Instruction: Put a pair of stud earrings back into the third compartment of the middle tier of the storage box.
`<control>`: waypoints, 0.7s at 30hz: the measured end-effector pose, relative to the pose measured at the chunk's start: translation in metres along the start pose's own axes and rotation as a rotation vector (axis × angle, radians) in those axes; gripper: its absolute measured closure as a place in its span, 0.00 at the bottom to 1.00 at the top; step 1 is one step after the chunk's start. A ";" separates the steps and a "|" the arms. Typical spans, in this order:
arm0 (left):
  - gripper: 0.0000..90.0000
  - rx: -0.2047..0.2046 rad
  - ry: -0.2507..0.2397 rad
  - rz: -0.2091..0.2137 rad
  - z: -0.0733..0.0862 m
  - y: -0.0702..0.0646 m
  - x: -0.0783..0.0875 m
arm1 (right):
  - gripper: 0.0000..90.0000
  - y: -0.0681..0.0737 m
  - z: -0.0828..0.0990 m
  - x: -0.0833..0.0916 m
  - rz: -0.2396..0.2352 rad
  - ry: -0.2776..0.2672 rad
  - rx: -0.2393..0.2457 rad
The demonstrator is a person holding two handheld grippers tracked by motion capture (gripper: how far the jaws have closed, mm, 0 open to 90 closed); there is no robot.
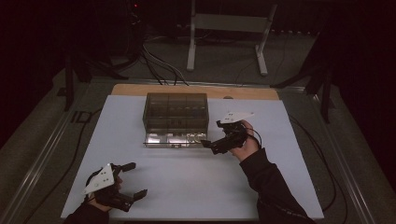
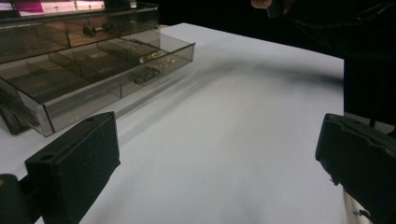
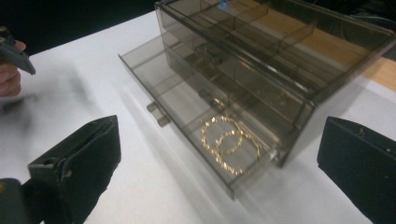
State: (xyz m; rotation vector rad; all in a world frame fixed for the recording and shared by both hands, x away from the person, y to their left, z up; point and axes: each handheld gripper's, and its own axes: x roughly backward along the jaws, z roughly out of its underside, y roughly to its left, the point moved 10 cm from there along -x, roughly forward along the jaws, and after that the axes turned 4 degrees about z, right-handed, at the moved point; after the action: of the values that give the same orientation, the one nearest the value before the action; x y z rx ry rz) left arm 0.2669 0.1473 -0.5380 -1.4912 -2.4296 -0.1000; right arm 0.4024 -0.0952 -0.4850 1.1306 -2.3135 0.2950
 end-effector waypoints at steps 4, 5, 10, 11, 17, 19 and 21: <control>0.01 -0.001 -0.008 -0.001 -0.002 0.000 0.000 | 0.00 -0.007 0.009 0.009 0.024 0.001 -0.018; 0.01 -0.001 -0.008 -0.001 -0.002 0.000 0.000 | 0.00 -0.007 0.009 0.009 0.024 0.001 -0.018; 0.01 0.002 -0.001 0.003 0.000 0.000 -0.001 | 0.00 -0.013 0.027 0.022 0.042 0.000 -0.043; 0.01 0.002 -0.002 0.003 0.000 0.000 -0.001 | 0.00 -0.014 0.030 0.024 0.043 0.000 -0.044; 0.01 0.002 -0.003 0.001 0.000 0.000 0.000 | 0.00 -0.017 0.047 0.029 0.053 0.013 -0.070; 0.01 0.004 -0.003 0.001 0.000 0.000 -0.001 | 0.00 -0.017 0.058 0.032 0.051 0.015 -0.075; 0.01 0.001 0.002 0.003 0.000 0.000 -0.001 | 0.00 -0.017 0.065 0.033 0.055 0.020 -0.080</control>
State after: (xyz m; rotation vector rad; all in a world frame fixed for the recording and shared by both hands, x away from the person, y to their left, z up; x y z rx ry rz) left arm 0.2669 0.1464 -0.5386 -1.4939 -2.4251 -0.0995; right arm 0.3749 -0.1552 -0.5210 1.0222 -2.3200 0.2315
